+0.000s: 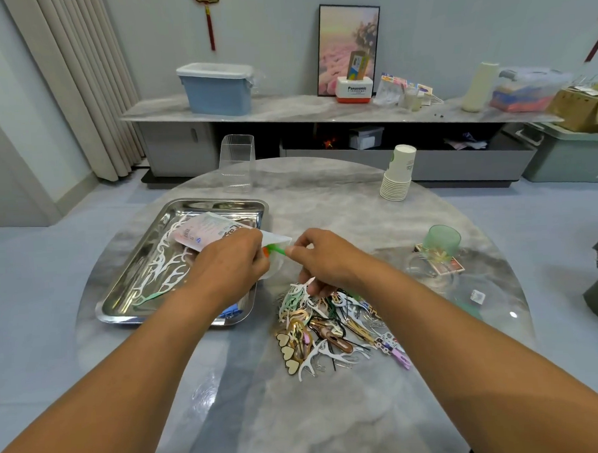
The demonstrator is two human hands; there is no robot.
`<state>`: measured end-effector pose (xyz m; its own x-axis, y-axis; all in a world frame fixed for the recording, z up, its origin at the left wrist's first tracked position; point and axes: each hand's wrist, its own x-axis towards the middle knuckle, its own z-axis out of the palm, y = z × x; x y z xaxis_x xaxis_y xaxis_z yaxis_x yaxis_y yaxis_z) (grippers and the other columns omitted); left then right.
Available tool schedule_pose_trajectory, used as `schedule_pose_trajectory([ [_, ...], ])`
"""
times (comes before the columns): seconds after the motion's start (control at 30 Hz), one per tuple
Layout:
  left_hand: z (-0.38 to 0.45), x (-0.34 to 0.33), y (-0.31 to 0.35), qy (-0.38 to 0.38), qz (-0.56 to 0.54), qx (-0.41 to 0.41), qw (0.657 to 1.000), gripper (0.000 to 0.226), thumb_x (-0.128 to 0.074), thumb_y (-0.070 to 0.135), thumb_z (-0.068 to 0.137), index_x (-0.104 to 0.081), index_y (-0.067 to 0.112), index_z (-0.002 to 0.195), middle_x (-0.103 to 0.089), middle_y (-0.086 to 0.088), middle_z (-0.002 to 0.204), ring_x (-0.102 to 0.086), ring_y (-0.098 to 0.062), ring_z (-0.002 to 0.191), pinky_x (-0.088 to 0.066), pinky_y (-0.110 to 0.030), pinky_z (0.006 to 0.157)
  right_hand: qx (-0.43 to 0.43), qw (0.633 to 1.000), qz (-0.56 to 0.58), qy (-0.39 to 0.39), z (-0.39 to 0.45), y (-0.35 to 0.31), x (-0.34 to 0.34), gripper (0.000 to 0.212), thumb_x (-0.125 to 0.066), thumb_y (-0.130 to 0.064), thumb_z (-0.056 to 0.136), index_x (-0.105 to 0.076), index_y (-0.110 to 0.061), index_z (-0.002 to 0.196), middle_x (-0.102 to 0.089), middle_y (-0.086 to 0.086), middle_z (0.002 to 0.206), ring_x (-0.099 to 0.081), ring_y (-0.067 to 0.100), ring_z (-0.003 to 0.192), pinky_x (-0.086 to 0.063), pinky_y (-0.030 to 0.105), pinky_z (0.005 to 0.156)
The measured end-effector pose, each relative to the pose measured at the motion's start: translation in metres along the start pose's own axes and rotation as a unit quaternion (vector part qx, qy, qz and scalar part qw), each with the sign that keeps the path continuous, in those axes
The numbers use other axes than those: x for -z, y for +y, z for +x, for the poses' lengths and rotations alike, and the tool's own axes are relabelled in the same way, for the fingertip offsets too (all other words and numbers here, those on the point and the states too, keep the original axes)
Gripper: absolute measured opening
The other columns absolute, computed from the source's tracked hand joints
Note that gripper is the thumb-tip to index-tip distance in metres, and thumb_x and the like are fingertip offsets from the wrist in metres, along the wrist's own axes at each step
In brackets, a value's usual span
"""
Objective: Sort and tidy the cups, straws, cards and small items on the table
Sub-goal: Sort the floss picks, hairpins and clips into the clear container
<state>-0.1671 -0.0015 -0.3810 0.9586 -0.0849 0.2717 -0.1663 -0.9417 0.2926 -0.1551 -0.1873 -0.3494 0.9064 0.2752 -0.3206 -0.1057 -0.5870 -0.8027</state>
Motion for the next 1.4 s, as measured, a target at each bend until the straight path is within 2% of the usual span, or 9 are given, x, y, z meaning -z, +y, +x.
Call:
schedule_pose_trajectory([
  [0.17, 0.005, 0.007, -0.01, 0.037, 0.015, 0.023, 0.999, 0.024, -0.052, 0.03, 0.096, -0.042, 0.022, 0.076, -0.051, 0.004, 0.077, -0.048, -0.018, 0.063, -0.027, -0.033, 0.051, -0.125, 0.98, -0.084, -0.131, -0.013, -0.011, 0.034, 0.043, -0.076, -0.026, 0.091, -0.053, -0.006, 0.122, -0.073, 0.02, 0.101, -0.076, 0.03, 0.075, -0.064, 0.039, 0.065],
  [0.37, 0.007, 0.009, -0.001, 0.032, 0.007, 0.023, 0.999, 0.022, -0.052, 0.029, 0.096, -0.044, 0.022, 0.077, -0.051, 0.003, 0.078, -0.049, -0.018, 0.064, -0.027, -0.033, 0.051, -0.066, 0.997, -0.019, -0.023, -0.011, -0.008, 0.034, 0.012, -0.071, -0.011, 0.094, -0.064, -0.001, 0.094, -0.071, 0.014, 0.076, -0.055, 0.013, 0.048, -0.05, 0.024, 0.046],
  [0.53, 0.004, 0.009, 0.009, 0.038, 0.0, -0.003, 0.999, 0.021, -0.052, 0.029, 0.096, -0.043, 0.02, 0.079, -0.051, 0.002, 0.082, -0.048, -0.023, 0.068, -0.026, -0.036, 0.053, 0.025, 0.969, 0.241, 0.05, 0.001, -0.009, -0.007, 0.024, -0.071, -0.01, 0.094, -0.06, -0.002, 0.115, -0.068, 0.018, 0.092, -0.066, 0.017, 0.067, -0.062, 0.028, 0.064],
  [0.73, 0.005, 0.015, 0.004, 0.055, 0.029, 0.019, 0.998, 0.02, -0.053, 0.032, 0.097, -0.046, 0.021, 0.081, -0.054, 0.003, 0.085, -0.052, -0.022, 0.07, -0.024, -0.031, 0.05, 0.021, 0.978, 0.135, 0.155, 0.007, -0.004, -0.006, 0.023, -0.079, -0.015, 0.088, -0.061, -0.002, 0.09, -0.069, 0.015, 0.067, -0.063, 0.016, 0.047, -0.056, 0.026, 0.047],
  [0.97, 0.003, 0.02, 0.012, 0.046, 0.02, -0.033, 0.998, 0.019, -0.051, 0.032, 0.096, -0.044, 0.019, 0.083, -0.046, 0.004, 0.081, -0.047, -0.024, 0.071, -0.029, -0.036, 0.057, 0.027, 0.942, 0.332, 0.049, 0.014, -0.01, -0.028, 0.016, -0.07, 0.013, 0.086, -0.071, 0.001, 0.097, -0.074, 0.018, 0.097, -0.073, 0.025, 0.085, -0.062, 0.029, 0.079],
  [1.03, 0.003, 0.024, 0.011, 0.055, 0.03, -0.031, 0.998, 0.018, -0.052, 0.032, 0.095, -0.046, 0.019, 0.085, -0.049, 0.004, 0.083, -0.048, -0.024, 0.072, -0.027, -0.035, 0.055, 0.04, 0.95, 0.303, 0.061, 0.017, -0.01, -0.025, 0.02, -0.07, 0.014, 0.085, -0.071, -0.002, 0.097, -0.074, 0.018, 0.1, -0.075, 0.029, 0.092, -0.063, 0.032, 0.081],
  [1.13, 0.002, 0.028, 0.011, 0.063, 0.036, -0.029, 0.997, 0.015, -0.055, 0.031, 0.093, -0.047, 0.02, 0.085, -0.052, 0.004, 0.085, -0.05, -0.022, 0.072, -0.024, -0.031, 0.051, 0.051, 0.971, 0.189, 0.134, 0.018, -0.006, -0.023, 0.012, -0.077, 0.002, 0.086, -0.068, -0.001, 0.092, -0.073, 0.021, 0.087, -0.076, 0.025, 0.072, -0.064, 0.035, 0.069],
  [1.27, 0.001, 0.028, 0.016, 0.046, 0.029, -0.059, 0.997, 0.016, -0.055, 0.03, 0.093, -0.046, 0.021, 0.084, -0.051, 0.003, 0.083, -0.05, -0.022, 0.071, -0.027, -0.03, 0.051, 0.09, 0.977, -0.031, 0.189, 0.018, -0.002, -0.033, 0.013, -0.076, -0.022, 0.086, -0.073, -0.02, 0.073, -0.074, 0.001, 0.068, -0.072, 0.016, 0.063, -0.062, 0.04, 0.067],
  [1.4, 0.001, 0.028, 0.016, 0.027, 0.038, -0.071, 0.996, 0.017, -0.054, 0.028, 0.092, -0.044, 0.02, 0.081, -0.05, 0.002, 0.082, -0.049, -0.022, 0.069, -0.027, -0.032, 0.051, 0.127, 0.987, -0.043, 0.083, 0.015, -0.007, -0.031, 0.019, -0.066, -0.017, 0.094, -0.08, -0.027, 0.084, -0.077, 0.003, 0.085, -0.071, 0.023, 0.086, -0.058, 0.046, 0.084],
])
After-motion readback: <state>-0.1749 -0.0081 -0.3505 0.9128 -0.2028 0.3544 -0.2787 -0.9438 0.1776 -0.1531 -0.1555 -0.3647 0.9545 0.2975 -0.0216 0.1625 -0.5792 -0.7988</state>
